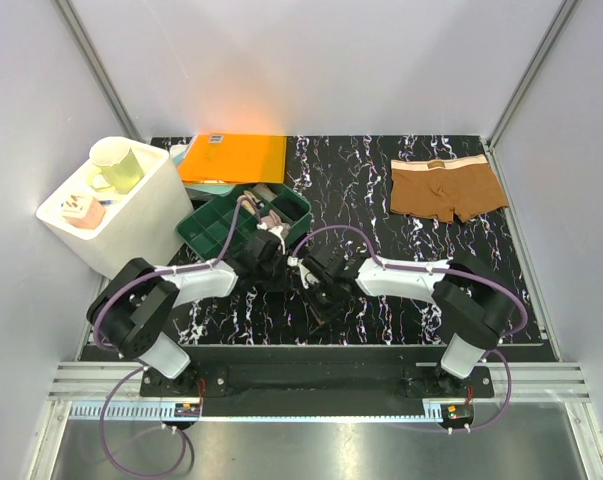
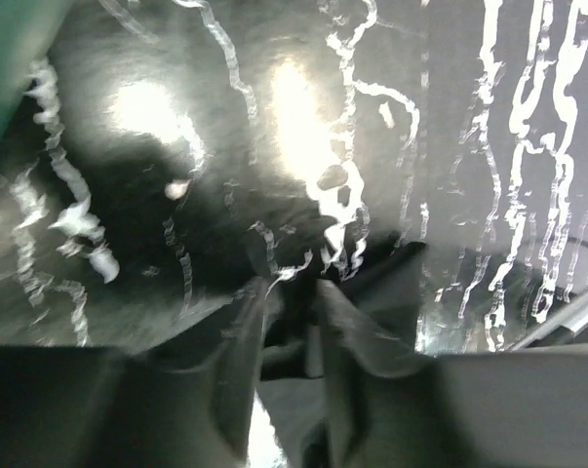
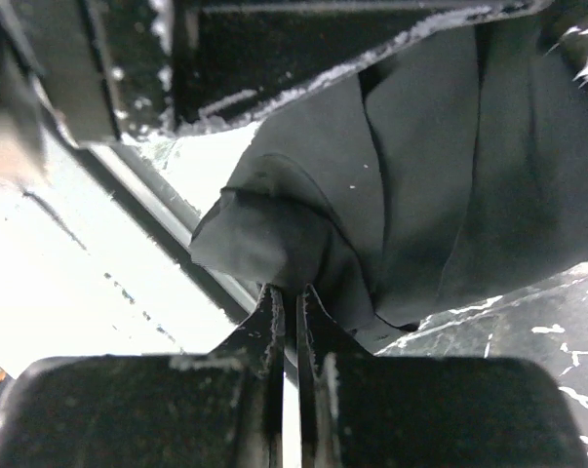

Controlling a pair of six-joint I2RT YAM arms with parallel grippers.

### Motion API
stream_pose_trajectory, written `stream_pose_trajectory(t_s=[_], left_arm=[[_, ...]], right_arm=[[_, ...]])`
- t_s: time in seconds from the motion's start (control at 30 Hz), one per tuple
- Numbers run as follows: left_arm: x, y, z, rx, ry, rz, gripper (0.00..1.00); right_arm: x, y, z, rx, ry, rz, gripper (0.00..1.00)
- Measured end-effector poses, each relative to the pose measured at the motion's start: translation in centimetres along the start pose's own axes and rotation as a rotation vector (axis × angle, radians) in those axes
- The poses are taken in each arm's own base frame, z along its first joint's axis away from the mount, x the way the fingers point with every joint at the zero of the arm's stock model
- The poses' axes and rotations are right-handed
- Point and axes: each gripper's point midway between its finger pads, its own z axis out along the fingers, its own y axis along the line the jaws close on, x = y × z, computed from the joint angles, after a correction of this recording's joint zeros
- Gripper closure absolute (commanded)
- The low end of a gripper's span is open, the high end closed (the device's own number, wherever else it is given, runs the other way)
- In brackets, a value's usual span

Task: Roll the underwear
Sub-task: Roll the underwear to the center of the board.

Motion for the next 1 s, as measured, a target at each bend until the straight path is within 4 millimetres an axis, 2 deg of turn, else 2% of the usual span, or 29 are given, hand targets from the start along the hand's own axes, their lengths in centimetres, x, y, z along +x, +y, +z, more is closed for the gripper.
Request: stream_pose_trajectory(t_s=[0.13, 0.17, 0.3, 0.43, 0.53, 0.8, 1.0], left_arm=[[0.0, 0.4, -1.5, -0.032, -0.006, 0.002, 0.54], [-0.3, -0.2, -2.3, -0.014, -0.018, 0.006, 0.54], [-0.5, 0.1, -4.3, -0.020, -0.074, 0.016, 0.54], [0.4, 0.6, -6.1, -0.008, -0.109, 0.015, 0.53], [0.2, 0.0, -7.4, 0.027, -0.162, 0.024, 0.53], [0.3, 0.3, -7.6, 0.025, -0.203, 0.037, 0.54], [1.8, 0.3, -7.3, 0.041, -0.239, 0.096, 0.55]], right_arm=[[-0.2, 0.4, -0.4, -0.007, -0.012, -0.011, 1.00], [-0.2, 0.4, -0.3, -0.006, -0.011, -0.008, 1.00], [-1.4, 1.6, -0.2, -0.054, -0.055, -0.072, 1.00], [-1.0, 2.2, 0.1, -0.072, -0.043, -0.097, 1.00], [-0.4, 1.6, 0.7, -0.059, -0.012, -0.086, 1.00], [0.3, 1.5, 1.1, -0.065, 0.020, -0.080, 1.00], [1.5, 1.7, 1.0, -0.076, 0.069, -0.062, 1.00]])
